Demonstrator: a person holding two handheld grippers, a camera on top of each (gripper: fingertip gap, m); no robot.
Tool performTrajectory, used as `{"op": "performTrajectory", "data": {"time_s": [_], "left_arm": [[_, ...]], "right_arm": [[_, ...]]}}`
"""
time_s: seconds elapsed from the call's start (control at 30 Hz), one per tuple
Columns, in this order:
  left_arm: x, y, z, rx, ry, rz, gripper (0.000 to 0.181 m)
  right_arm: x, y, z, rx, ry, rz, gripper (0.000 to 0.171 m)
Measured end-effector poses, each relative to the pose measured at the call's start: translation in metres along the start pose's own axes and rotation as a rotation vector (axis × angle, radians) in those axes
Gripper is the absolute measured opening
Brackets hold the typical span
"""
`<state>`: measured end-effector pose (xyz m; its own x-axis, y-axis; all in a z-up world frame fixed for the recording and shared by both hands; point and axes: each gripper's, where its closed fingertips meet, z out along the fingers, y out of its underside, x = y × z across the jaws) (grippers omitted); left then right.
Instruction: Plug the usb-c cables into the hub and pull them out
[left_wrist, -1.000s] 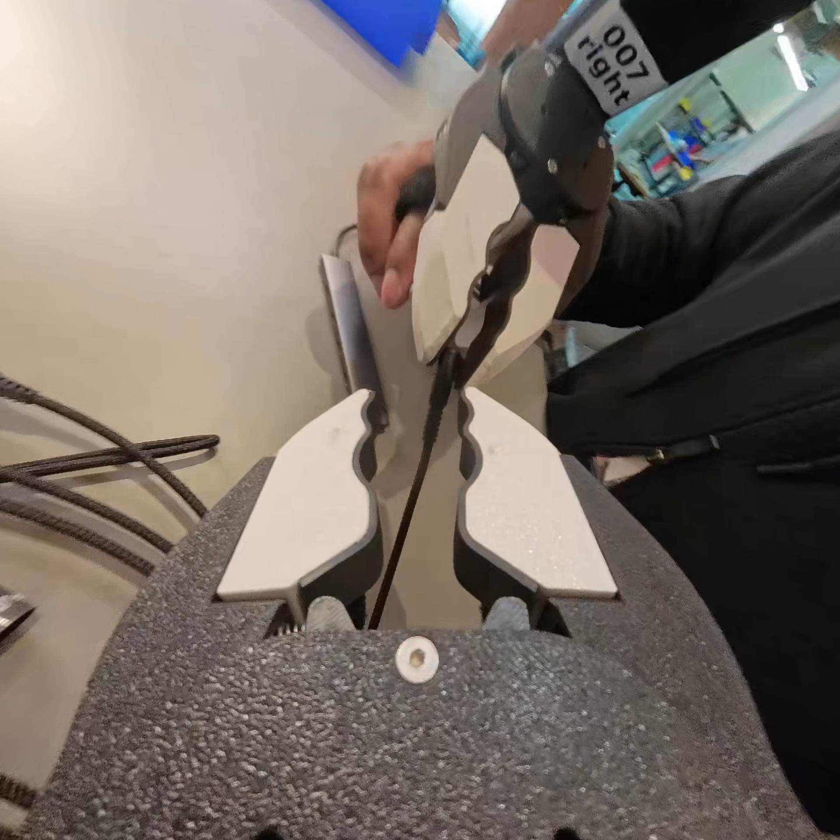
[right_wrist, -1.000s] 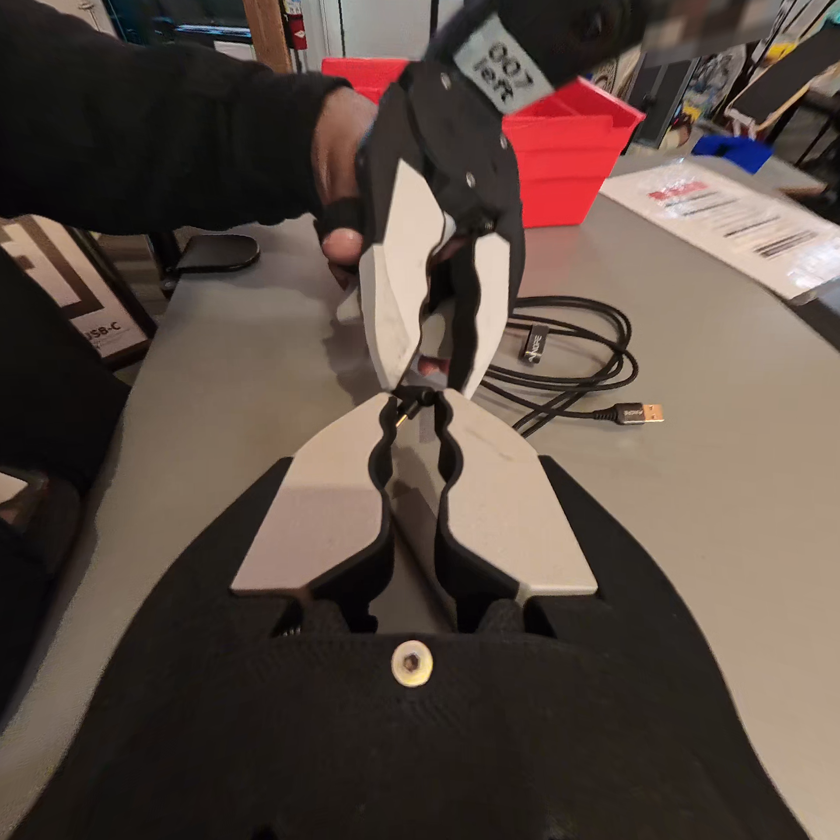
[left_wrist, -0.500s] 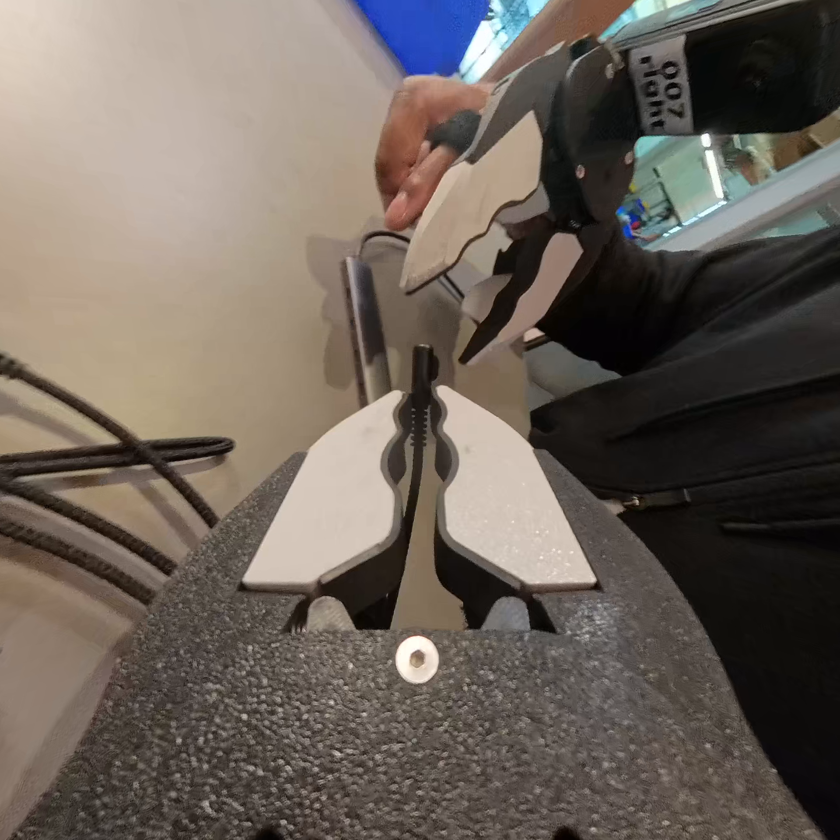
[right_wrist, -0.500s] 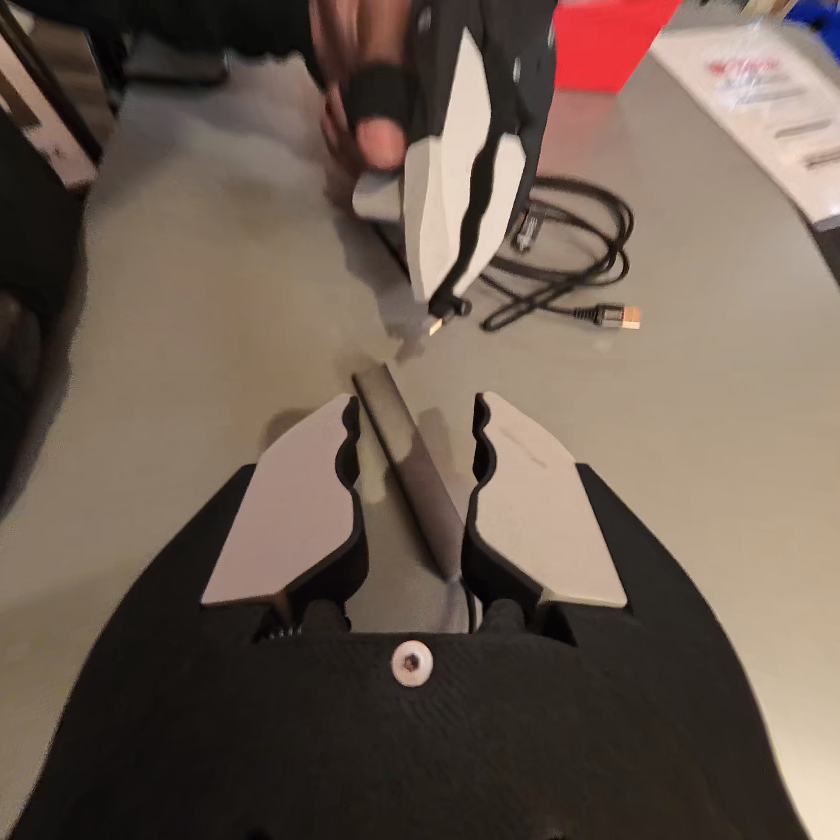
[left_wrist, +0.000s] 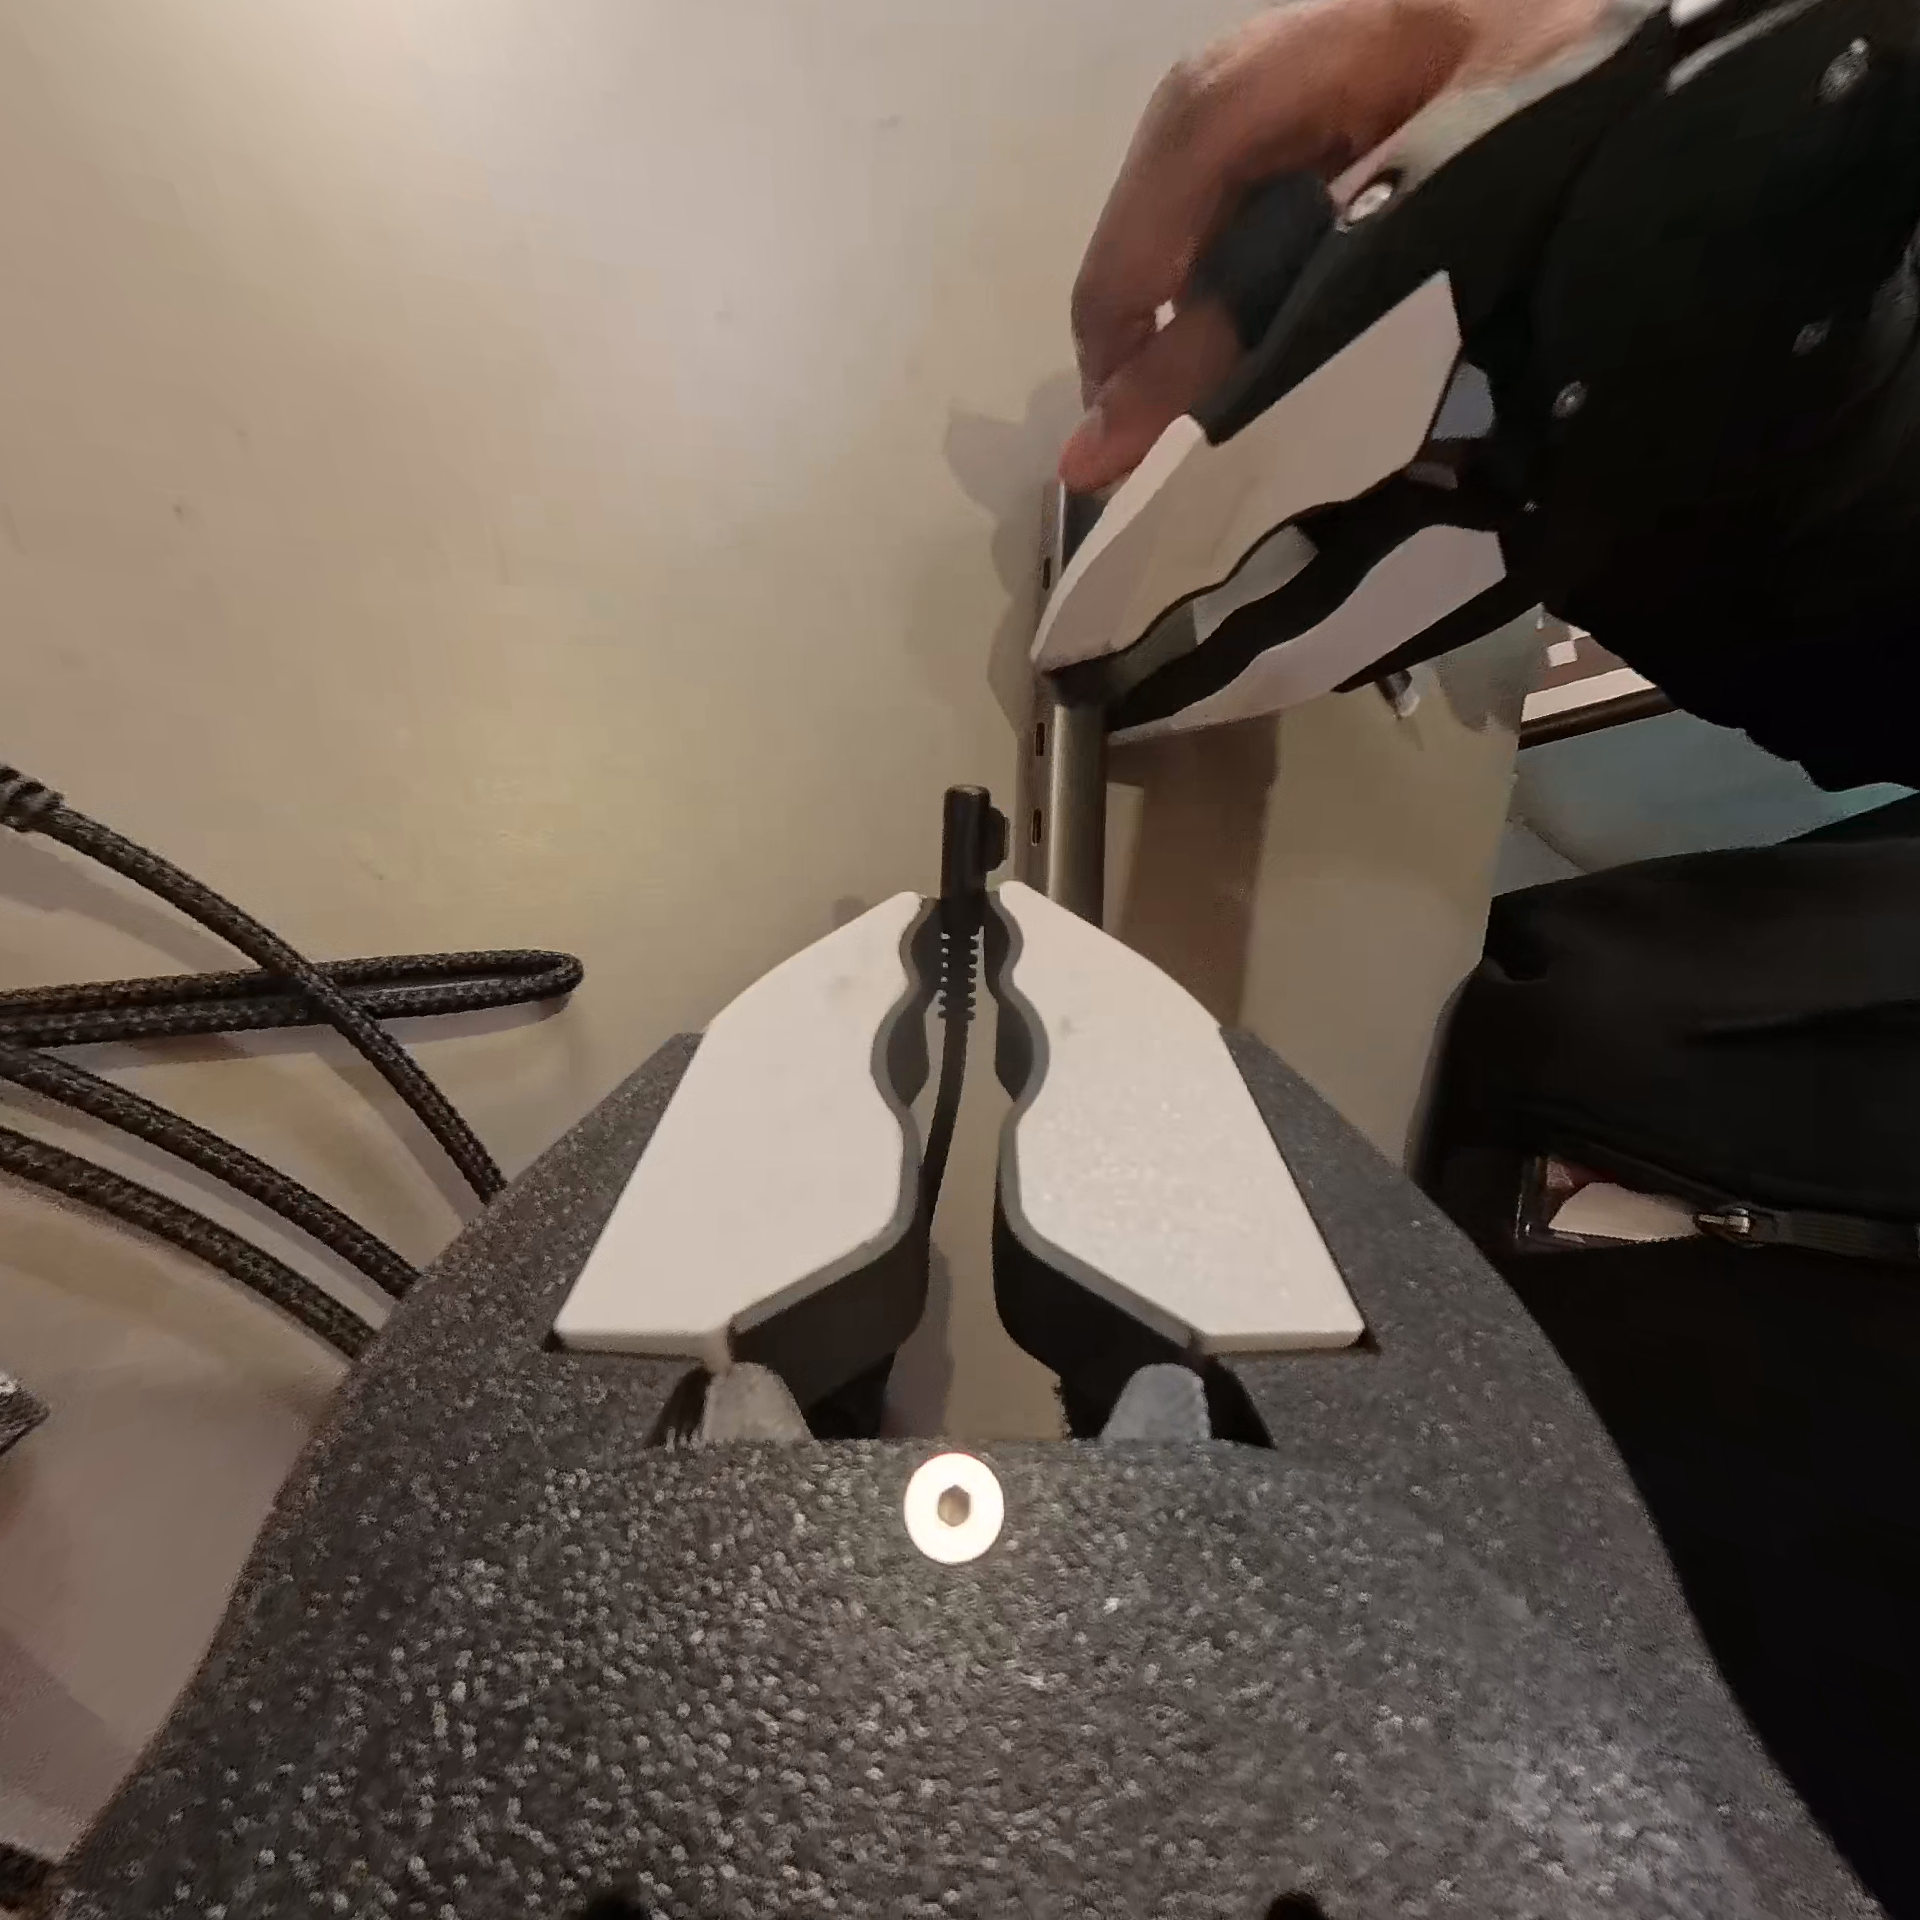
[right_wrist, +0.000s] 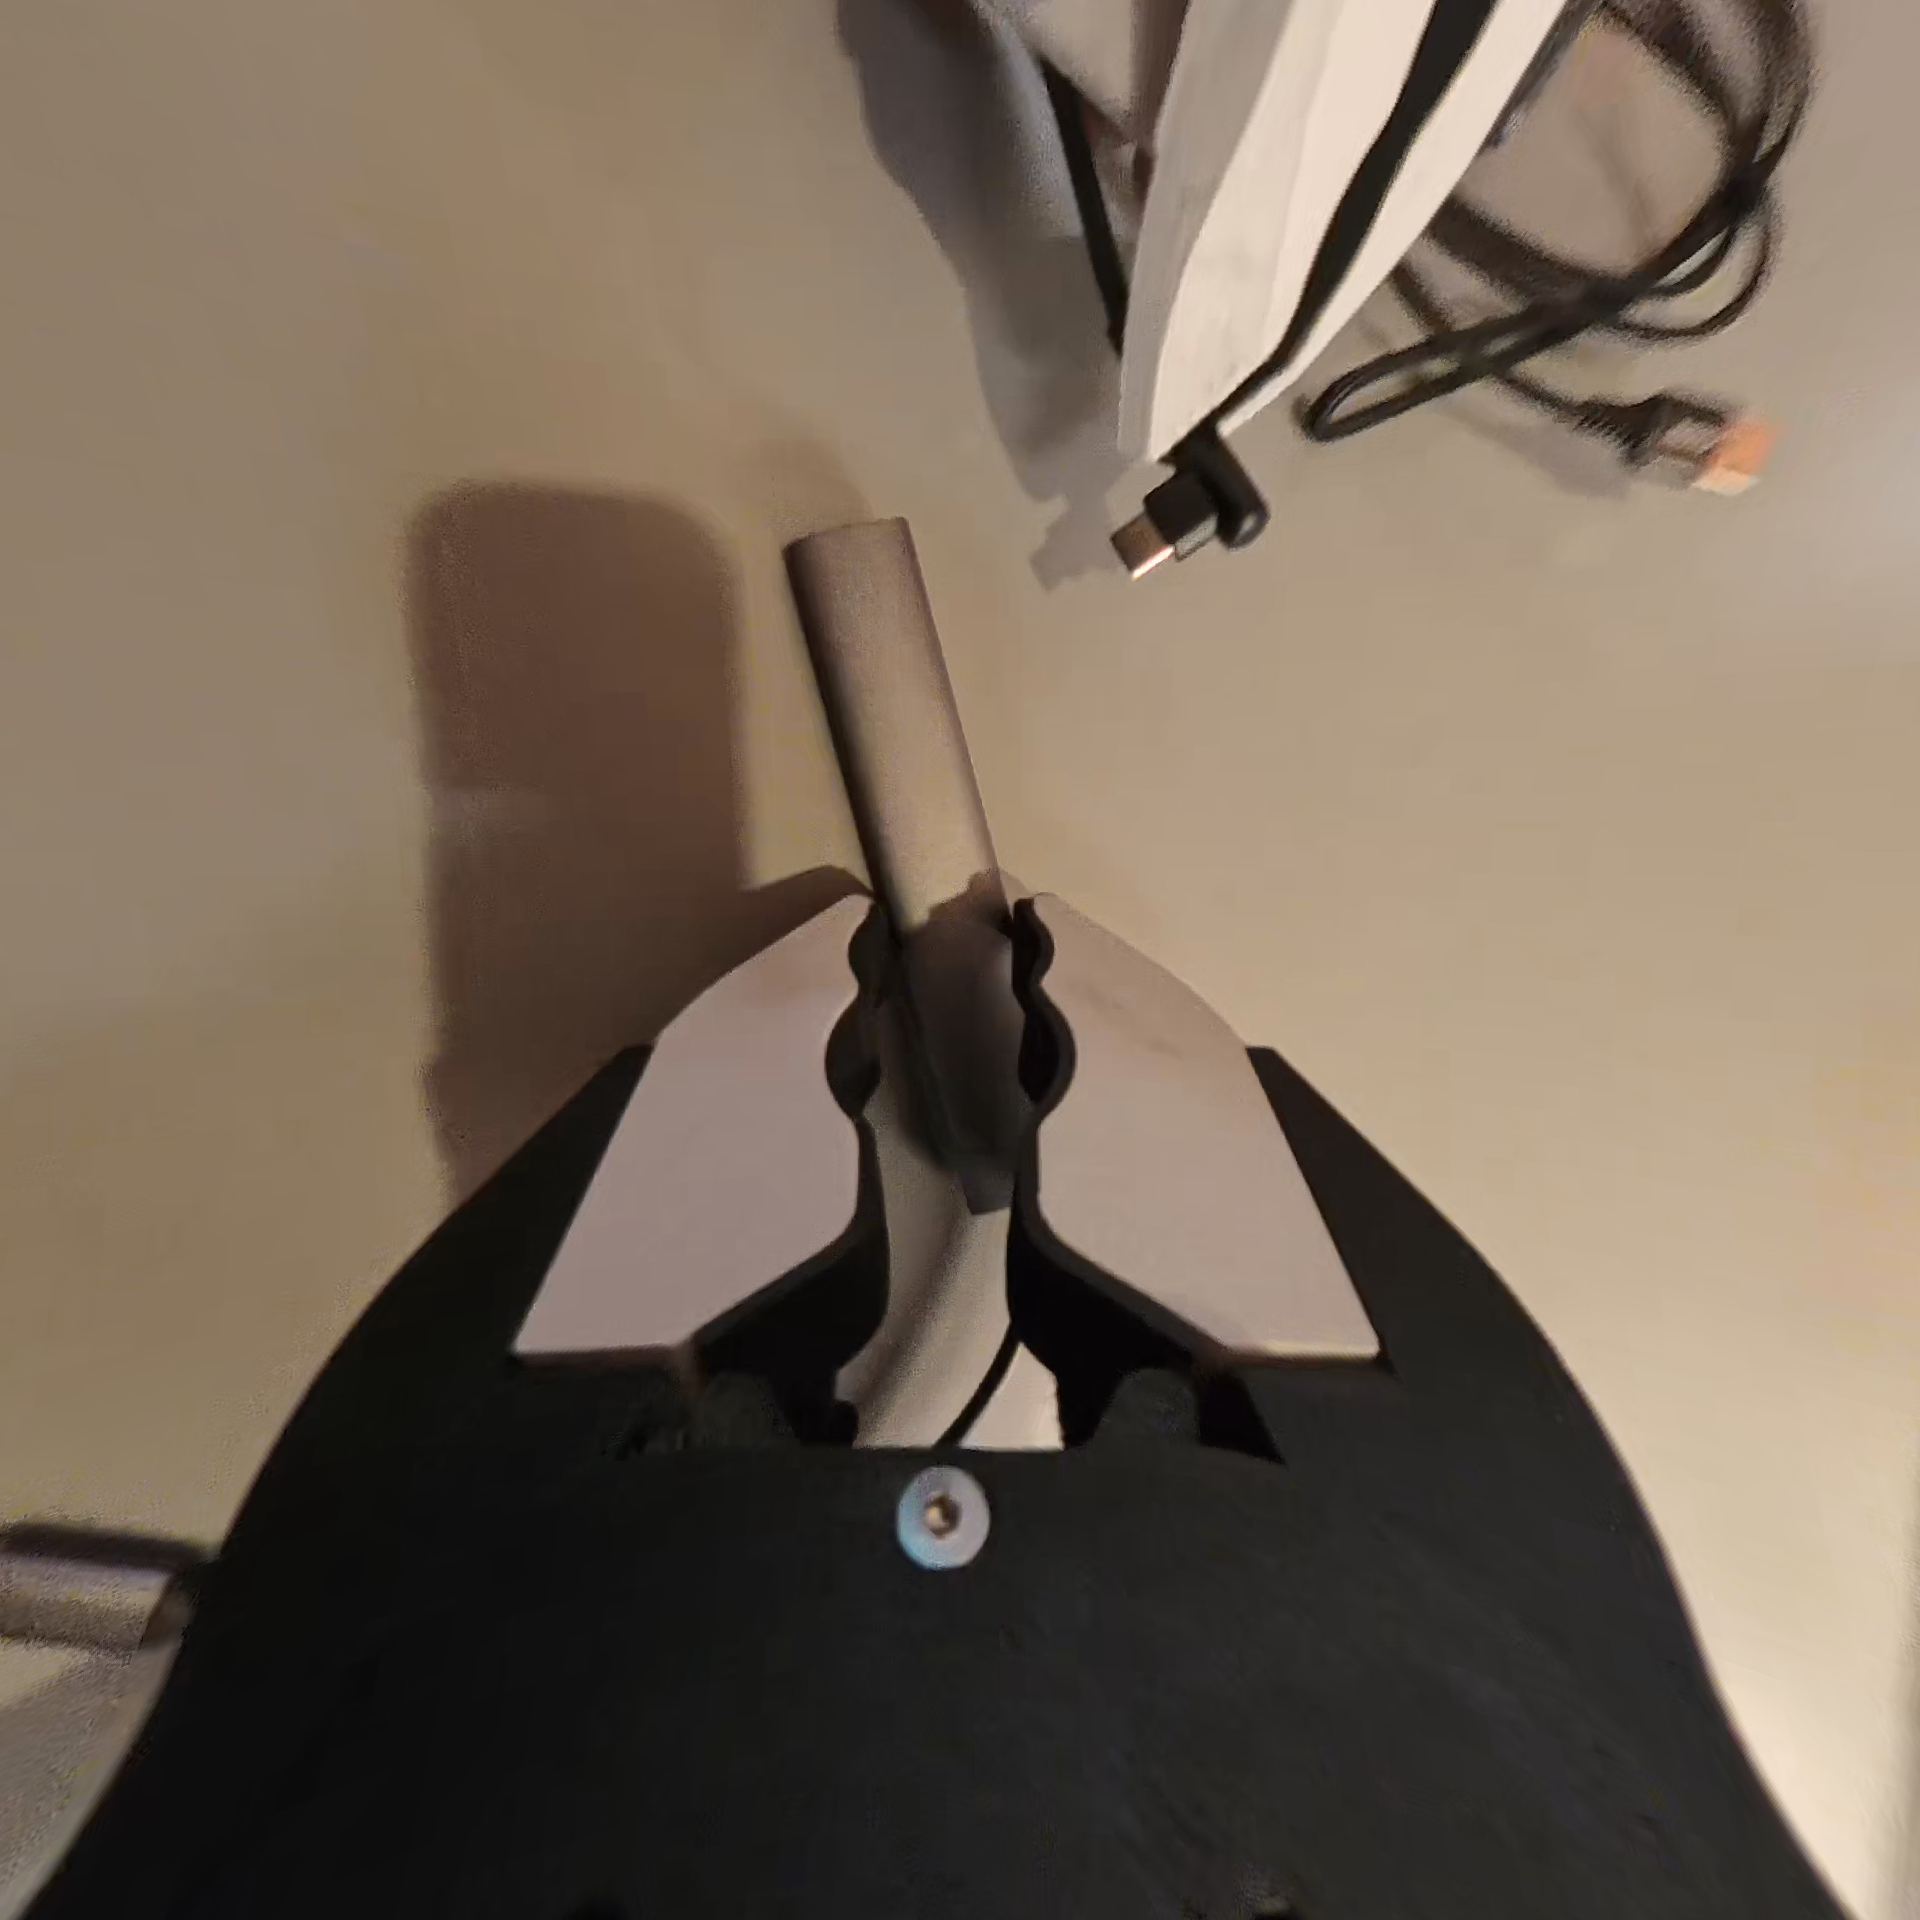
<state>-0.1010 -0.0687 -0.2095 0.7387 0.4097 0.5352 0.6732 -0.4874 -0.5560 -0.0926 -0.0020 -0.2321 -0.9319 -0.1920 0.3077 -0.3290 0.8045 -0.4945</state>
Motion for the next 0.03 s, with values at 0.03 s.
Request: {"op": "performTrajectory", "data": {"time_s": [0.03], "left_arm": [[-0.0003, 0.0, -0.0005, -0.001, -0.013, 0.008, 0.008]], "right_arm": [[0.004, -0.0005, -0.0001, 0.001, 0.073, -0.065, 0.022]]}}
